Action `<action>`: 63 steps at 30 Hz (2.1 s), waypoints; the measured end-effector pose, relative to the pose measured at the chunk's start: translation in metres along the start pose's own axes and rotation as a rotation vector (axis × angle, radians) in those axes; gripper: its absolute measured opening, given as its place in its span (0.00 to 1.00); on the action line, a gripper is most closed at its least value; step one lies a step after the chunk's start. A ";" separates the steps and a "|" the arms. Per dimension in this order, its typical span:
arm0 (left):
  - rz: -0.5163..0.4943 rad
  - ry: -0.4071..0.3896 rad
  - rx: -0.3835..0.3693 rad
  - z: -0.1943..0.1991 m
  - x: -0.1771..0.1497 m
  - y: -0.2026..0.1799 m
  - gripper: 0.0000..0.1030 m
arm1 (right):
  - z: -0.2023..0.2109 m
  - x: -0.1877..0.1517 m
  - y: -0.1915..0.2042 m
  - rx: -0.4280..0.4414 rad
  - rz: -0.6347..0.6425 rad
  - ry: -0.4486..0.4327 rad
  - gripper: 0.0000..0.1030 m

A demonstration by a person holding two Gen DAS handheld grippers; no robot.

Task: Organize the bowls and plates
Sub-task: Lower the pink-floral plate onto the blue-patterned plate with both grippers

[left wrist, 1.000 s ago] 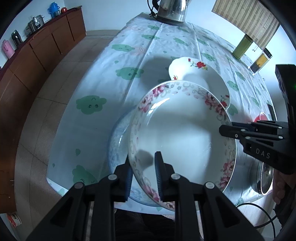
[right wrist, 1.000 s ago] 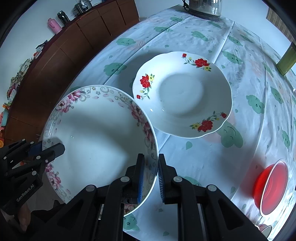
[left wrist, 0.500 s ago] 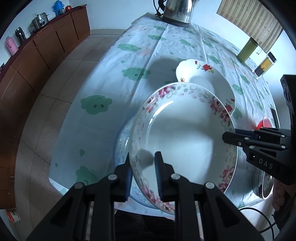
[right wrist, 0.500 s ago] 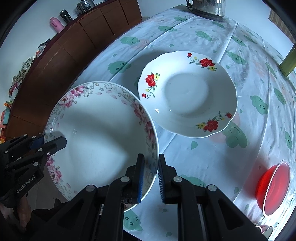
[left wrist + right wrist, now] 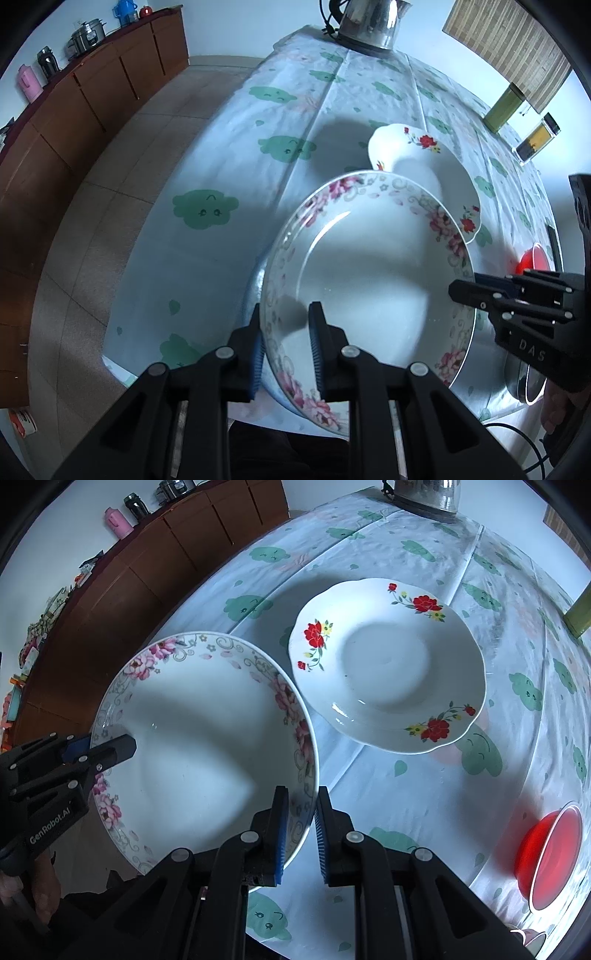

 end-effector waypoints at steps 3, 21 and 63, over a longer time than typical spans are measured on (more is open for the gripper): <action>0.005 0.000 0.001 -0.002 0.001 0.004 0.19 | 0.000 -0.002 0.003 0.002 0.006 0.002 0.15; 0.014 0.028 -0.003 -0.016 0.002 0.015 0.20 | -0.012 -0.005 0.012 0.021 -0.008 0.023 0.15; -0.033 0.019 0.005 -0.029 0.003 0.021 0.22 | -0.018 -0.011 0.017 0.020 -0.018 0.023 0.15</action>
Point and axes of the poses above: each gripper's, at about its wrist camera, not at the fingertips, and z roughly against the way its jaws point, y to its left, x to its top, the point moved 8 cm from there along -z, roughly the way its jaws point, and after that the axes turned 2 degrees about -z, right-handed, at the moved point
